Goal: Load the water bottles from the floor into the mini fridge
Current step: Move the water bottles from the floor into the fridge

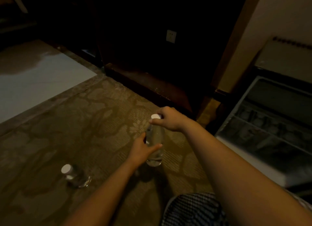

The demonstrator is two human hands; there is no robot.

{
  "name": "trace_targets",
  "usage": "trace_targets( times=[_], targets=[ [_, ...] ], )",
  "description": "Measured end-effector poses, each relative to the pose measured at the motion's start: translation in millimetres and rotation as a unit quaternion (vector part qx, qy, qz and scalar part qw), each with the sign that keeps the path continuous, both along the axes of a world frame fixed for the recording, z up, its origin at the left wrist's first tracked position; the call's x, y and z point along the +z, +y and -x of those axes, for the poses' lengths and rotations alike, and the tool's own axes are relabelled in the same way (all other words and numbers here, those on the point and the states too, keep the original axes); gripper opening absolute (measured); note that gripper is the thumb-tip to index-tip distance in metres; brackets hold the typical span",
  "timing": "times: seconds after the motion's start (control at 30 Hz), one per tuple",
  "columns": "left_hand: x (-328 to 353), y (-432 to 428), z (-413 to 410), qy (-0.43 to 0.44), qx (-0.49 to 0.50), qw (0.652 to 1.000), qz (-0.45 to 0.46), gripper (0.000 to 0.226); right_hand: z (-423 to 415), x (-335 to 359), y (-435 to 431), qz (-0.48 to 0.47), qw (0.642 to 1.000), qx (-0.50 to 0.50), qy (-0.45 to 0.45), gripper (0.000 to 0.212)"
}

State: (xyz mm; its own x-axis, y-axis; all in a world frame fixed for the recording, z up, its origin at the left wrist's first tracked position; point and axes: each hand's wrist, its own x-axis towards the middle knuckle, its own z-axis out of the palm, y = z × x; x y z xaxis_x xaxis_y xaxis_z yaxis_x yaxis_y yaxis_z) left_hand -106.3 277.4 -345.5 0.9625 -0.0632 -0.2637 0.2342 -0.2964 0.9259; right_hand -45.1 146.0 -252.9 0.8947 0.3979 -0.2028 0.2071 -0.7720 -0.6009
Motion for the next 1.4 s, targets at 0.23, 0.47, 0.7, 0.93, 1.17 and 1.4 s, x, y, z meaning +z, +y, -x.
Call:
trace_targets(
  times=[0.23,0.47,0.7,0.93,1.17,1.4],
  targets=[
    [92.4,-26.9,5.6,-0.089,-0.106,0.990,-0.020,0.047,41.7,67.9,-50.0,-0.097,0.986,-0.070,-0.116,0.033],
    [157.9,-93.7,17.6,-0.229,-0.178,0.955,-0.056,0.038,86.0,134.1,-128.0,-0.109,0.969,-0.126,-0.184,0.031],
    [197.7,-186.0,24.2,-0.260,-0.261,0.927,-0.074,0.051,136.4,171.3,-213.4,-0.026,0.939,-0.233,-0.254,0.020],
    [189.8,-285.0,28.4,-0.202,-0.379,0.900,-0.072,0.044,170.1,150.3,-294.3,0.073,0.890,-0.356,-0.277,0.029],
    [127.4,-354.3,26.1,-0.100,-0.395,0.913,-0.014,0.049,165.8,93.2,-342.7,0.133,0.867,-0.432,-0.212,0.041],
    [65.5,-386.4,6.0,-0.059,-0.406,0.912,-0.028,0.034,154.7,21.2,-371.2,0.077,0.841,-0.514,-0.147,0.034]
  ],
)
